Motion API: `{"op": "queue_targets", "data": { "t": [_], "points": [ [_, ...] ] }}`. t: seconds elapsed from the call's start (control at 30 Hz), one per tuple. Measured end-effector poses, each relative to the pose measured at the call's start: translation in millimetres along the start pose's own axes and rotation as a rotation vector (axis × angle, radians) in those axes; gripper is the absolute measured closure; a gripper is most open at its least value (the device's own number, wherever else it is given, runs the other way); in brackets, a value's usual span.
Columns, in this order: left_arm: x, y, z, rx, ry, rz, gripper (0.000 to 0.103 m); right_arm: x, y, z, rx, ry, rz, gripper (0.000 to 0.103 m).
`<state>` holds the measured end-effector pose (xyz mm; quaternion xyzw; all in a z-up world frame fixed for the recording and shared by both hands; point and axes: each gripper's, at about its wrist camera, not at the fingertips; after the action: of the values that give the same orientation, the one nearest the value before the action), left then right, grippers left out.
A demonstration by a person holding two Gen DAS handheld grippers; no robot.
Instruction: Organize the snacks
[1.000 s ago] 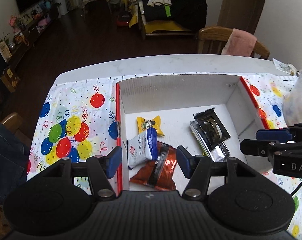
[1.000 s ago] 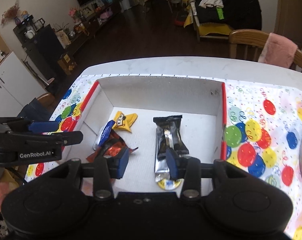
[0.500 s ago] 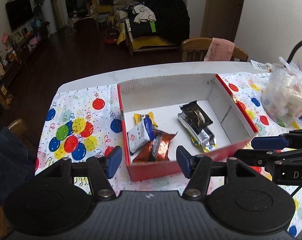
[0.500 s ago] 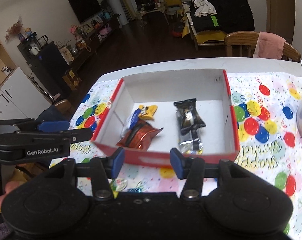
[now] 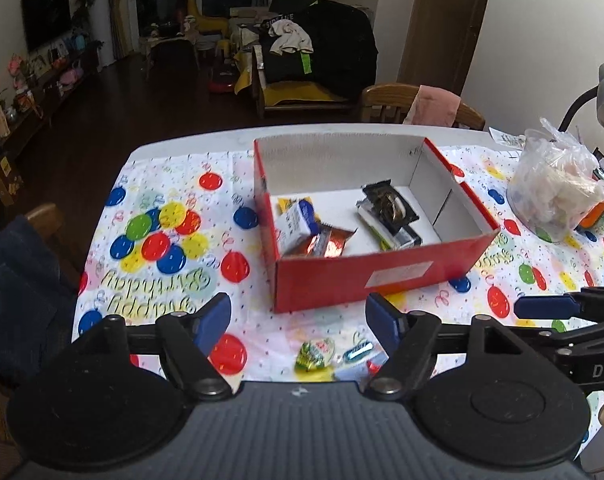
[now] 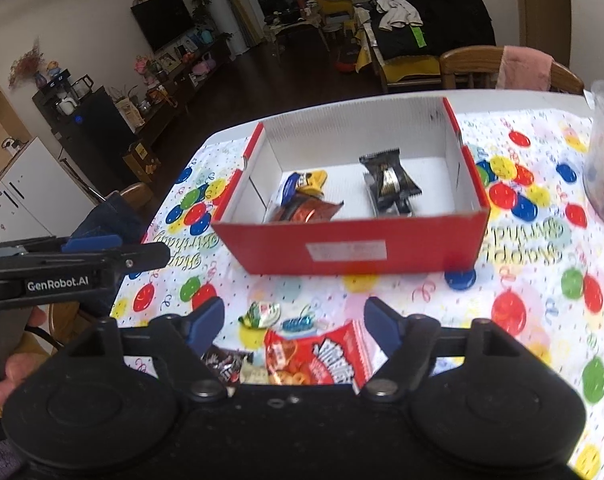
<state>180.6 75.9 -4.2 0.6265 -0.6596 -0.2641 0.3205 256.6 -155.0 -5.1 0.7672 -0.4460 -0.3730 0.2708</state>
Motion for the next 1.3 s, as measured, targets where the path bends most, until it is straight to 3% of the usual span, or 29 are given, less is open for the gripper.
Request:
{"op": "queue_targets", "data": {
  "t": [0.27,0.43,0.8,1.07,1.17,1.3],
  "points": [
    [-11.2,-0.3,26.6,0.002,0.008,-0.025,0.023,-7.1,-2.9,34.6,-0.004,-0.019,0.039,0.009],
    [-17.2,-8.5,40.2,-0.034,0.024,-0.013,0.023,-7.2,-9.8,50.6,-0.024,-0.070,0.056,0.007],
    [-38.1,-26.8,57.1,-0.096,0.101,-0.016,0.023,23.5,-44.6,60.8,-0.078,-0.491,0.137,0.007],
    [-44.7,-31.1,63.1,-0.120,0.106,-0.025,0.023,45.8,-73.6,72.8,-0.135,-0.904,0.096,0.007],
    [-47.3,-31.9,64.7,-0.127,0.103,-0.031,0.023,50.5,-86.8,76.3,-0.168,-1.002,0.085,0.007],
    [-47.7,-35.2,65.4,-0.139,0.091,-0.033,0.023,51.8,-103.8,74.0,-0.202,-1.039,0.128,0.007]
  ]
}}
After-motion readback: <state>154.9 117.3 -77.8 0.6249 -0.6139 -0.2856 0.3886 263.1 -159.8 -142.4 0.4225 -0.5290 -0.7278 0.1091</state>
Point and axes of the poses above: each gripper's, at about its wrist camera, not at the fingertips, and y roughly against the way its jaws point, x to its right, z to its underside, and after that the axes turned 1 degree about y, right-handed
